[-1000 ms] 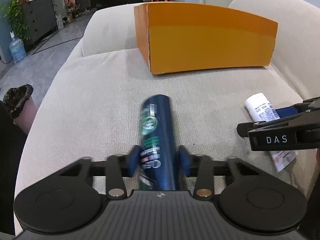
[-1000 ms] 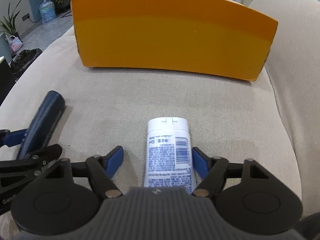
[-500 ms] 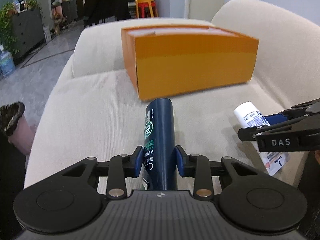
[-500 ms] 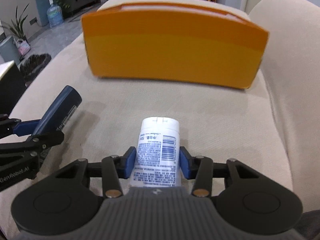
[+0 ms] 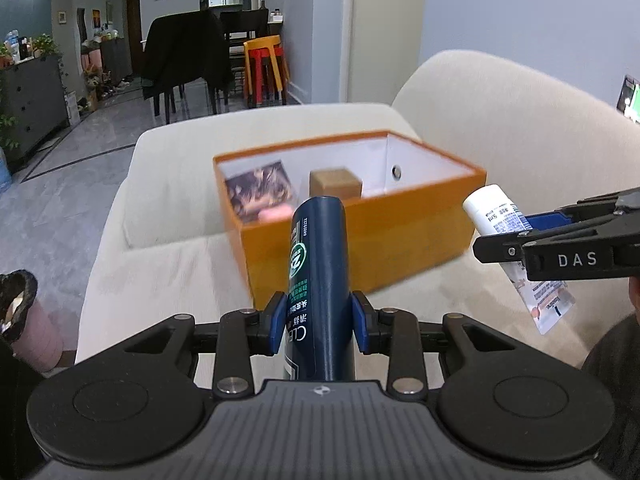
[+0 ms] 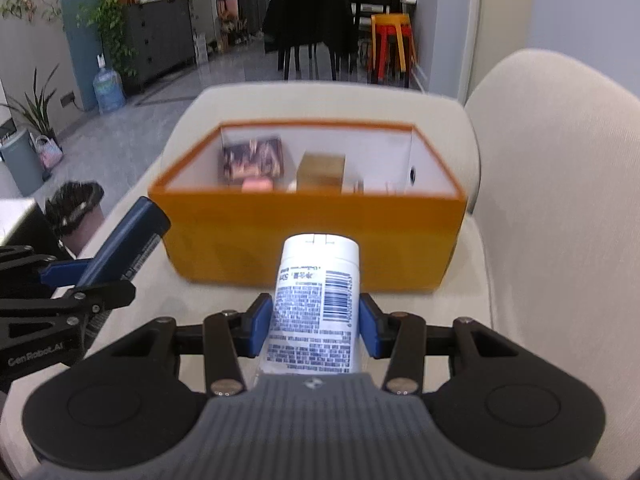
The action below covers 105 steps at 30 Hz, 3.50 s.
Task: Organize rigid objects
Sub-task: 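Lower the white bottle and navy spray can into the shoebox, then open both tools to release the bottle and spray can in the shoebox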
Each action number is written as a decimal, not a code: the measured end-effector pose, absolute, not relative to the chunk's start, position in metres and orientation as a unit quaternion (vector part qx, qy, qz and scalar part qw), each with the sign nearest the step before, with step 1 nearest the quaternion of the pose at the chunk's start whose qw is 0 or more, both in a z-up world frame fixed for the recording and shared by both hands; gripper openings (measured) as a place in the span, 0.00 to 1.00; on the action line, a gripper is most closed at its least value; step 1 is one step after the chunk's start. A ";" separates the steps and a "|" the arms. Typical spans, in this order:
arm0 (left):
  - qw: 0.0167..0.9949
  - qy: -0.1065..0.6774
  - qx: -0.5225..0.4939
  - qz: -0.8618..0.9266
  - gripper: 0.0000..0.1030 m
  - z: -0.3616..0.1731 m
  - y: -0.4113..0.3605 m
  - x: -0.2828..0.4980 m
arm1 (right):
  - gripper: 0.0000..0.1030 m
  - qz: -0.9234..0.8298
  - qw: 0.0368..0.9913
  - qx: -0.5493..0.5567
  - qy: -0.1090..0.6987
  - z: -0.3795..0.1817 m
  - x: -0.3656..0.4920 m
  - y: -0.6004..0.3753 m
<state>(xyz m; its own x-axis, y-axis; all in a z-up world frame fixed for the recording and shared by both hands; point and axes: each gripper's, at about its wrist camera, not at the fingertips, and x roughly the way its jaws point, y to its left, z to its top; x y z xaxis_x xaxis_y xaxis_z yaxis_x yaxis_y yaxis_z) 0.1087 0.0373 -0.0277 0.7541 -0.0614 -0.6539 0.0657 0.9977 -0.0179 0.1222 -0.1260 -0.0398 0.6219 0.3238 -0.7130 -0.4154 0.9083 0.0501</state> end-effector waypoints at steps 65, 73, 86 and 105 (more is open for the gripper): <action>0.862 0.483 -0.153 0.006 0.37 -0.091 0.057 0.340 | 0.45 0.157 0.879 -0.083 0.443 -0.094 0.356 -0.078; 0.865 0.477 -0.154 0.010 0.38 -0.087 0.058 0.339 | 0.46 0.151 0.883 -0.083 0.437 -0.092 0.355 -0.079; 0.879 0.455 -0.140 -0.001 0.38 -0.052 0.060 0.318 | 0.46 0.153 0.888 -0.069 0.429 -0.072 0.342 -0.086; 0.910 0.402 -0.100 0.007 0.78 0.007 0.064 0.259 | 0.58 0.166 0.904 -0.073 0.386 -0.009 0.269 -0.083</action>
